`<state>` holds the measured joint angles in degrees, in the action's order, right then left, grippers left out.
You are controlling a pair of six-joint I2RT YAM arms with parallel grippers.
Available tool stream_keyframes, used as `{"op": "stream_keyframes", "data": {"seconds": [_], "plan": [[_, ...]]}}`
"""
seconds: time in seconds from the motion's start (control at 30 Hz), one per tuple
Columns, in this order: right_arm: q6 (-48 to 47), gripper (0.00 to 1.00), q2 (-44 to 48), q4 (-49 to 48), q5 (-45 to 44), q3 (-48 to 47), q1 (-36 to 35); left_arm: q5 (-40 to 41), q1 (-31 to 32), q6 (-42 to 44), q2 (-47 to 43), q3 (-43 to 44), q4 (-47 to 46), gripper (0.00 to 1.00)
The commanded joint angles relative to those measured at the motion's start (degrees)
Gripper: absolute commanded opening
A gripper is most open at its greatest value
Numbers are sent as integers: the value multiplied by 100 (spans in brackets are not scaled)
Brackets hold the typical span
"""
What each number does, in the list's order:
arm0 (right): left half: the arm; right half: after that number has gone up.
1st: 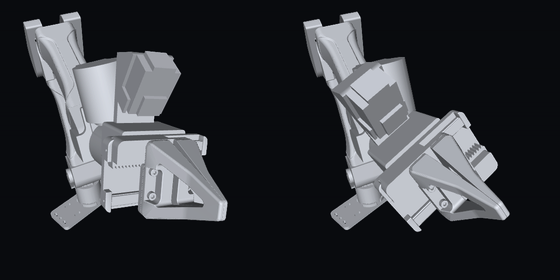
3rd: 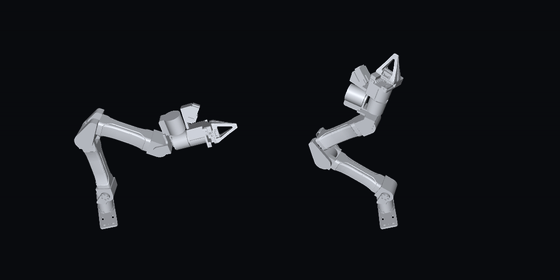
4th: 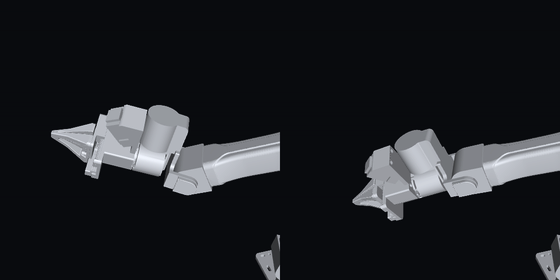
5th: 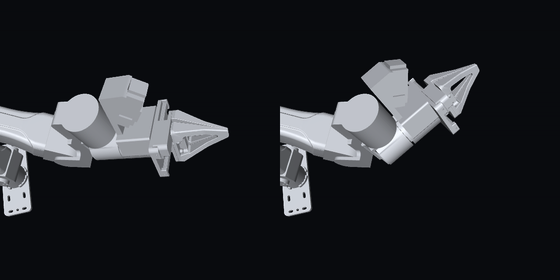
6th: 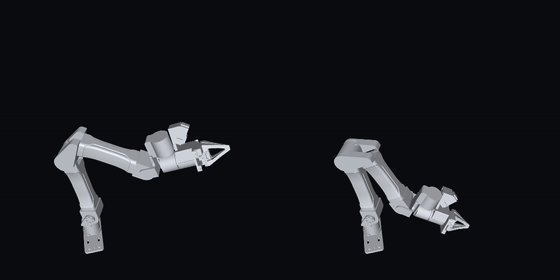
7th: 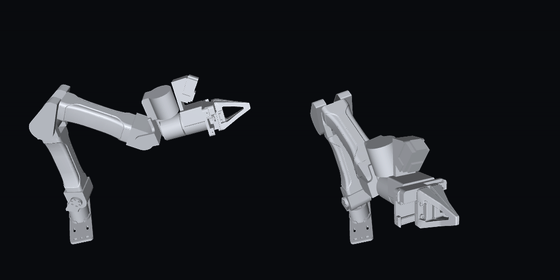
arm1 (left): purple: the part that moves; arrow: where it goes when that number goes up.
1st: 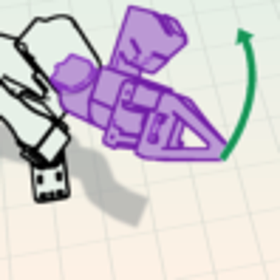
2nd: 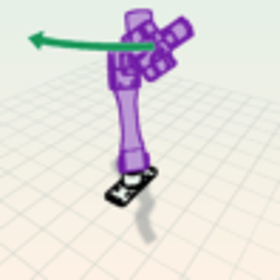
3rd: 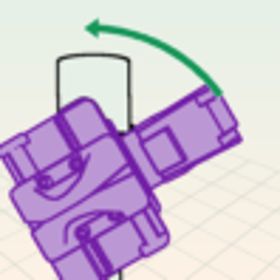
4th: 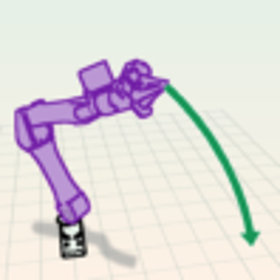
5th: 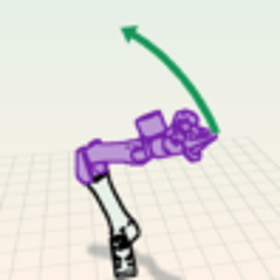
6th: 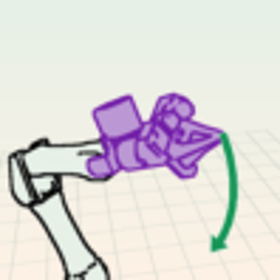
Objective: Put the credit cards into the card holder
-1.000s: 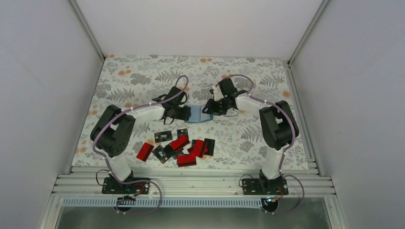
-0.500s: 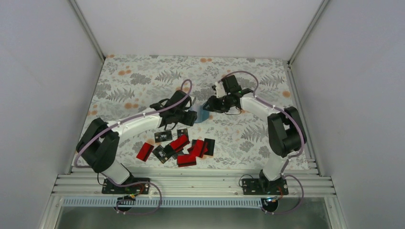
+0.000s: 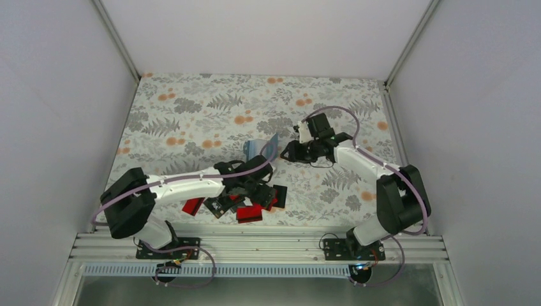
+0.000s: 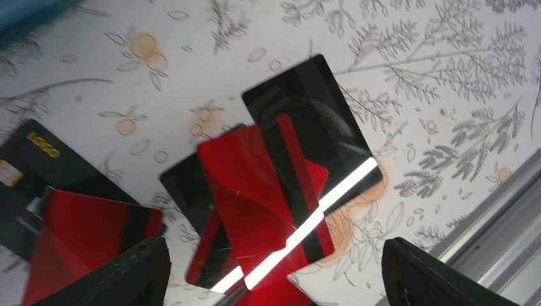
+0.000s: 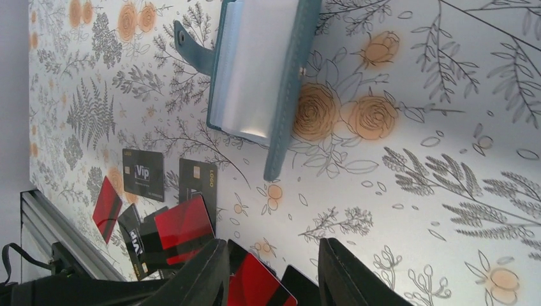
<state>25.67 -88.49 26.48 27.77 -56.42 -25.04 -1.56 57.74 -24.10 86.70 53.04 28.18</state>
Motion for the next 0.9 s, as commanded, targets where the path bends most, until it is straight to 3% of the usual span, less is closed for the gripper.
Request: {"op": "stream_keyframes", "data": {"seconds": [0.0, 0.27, 0.5, 0.87], "plan": [[26, 38, 341, 110, -278, 205, 25, 223, 358, -519, 139, 90, 310, 84], [70, 42, 694, 16, -307, 497, 25, 759, 1090, -1256, 969, 635, 985, 91], [-32, 43, 912, 58, -410, 660, 25, 1146, 1171, -1723, 1452, 842, 1309, 90], [-126, 43, 996, 49, -470, 782, 25, 1100, 1176, -1840, 1809, 853, 1117, 83]]}}
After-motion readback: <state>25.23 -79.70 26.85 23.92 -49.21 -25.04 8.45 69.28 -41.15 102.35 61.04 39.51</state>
